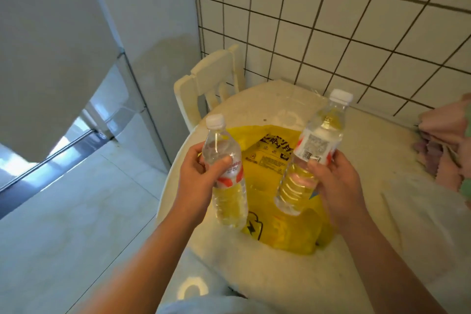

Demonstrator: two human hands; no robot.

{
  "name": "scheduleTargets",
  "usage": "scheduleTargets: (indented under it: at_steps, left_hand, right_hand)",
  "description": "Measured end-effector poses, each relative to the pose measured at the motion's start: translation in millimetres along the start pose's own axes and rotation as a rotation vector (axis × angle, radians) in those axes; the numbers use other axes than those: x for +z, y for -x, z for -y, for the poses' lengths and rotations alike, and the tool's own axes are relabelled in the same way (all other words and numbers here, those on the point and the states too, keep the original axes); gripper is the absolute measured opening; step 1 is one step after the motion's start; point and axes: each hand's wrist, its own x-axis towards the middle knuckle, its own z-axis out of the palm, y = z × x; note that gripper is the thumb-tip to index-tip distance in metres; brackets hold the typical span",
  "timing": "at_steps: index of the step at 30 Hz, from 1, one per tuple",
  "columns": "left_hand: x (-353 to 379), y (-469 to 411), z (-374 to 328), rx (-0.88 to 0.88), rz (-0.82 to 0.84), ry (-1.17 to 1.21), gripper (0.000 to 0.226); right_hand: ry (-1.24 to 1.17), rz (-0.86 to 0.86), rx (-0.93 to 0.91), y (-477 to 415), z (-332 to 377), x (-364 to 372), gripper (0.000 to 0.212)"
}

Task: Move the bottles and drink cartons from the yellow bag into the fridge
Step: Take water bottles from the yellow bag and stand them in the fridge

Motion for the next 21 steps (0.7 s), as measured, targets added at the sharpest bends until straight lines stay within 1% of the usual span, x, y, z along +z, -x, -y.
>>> scheduleTargets:
  at_steps: [3,5,7,8,10,11,13,17,21]
  left_hand:
    - [-18,29,1,-0.003,-0.008,0.016,0.047]
    - [-31,47,6,-0.018,-0.036,0.031,0.056]
    - [-45,65,11,-0.054,-0.062,0.059,0.069]
    - [-53,74,12,-0.07,-0.075,0.075,0.071]
    - [-71,91,14,-0.093,-0.102,0.095,0.066]
    - [-81,99,15,-0.095,-0.113,0.095,0.061]
    - [-101,113,16,-0.093,-0.136,0.089,0.055]
    - [-149,135,16,-0.08,-0.229,0.09,0.054]
    - [-209,148,11,-0.04,-0.289,0.052,0.054]
  right_hand:
    - [-0.093,0.049,0.102,20,-20,8,0.035]
    - [-0.121,0.059,0.157,32,-33,16,0.034]
    - [-0.088,0.087,0.194,46,-42,28,0.058]
    - [-0.049,0.112,0.206,53,-47,35,0.062]
    - [-0.01,0.175,0.215,68,-54,50,0.043]
    - [0.001,0.212,0.22,75,-58,57,0.04]
    - [0.047,0.279,0.233,89,-64,75,0.043]
    - [0.118,0.412,0.239,114,-72,120,0.042]
    - [0.191,0.526,0.24,132,-89,180,0.042]
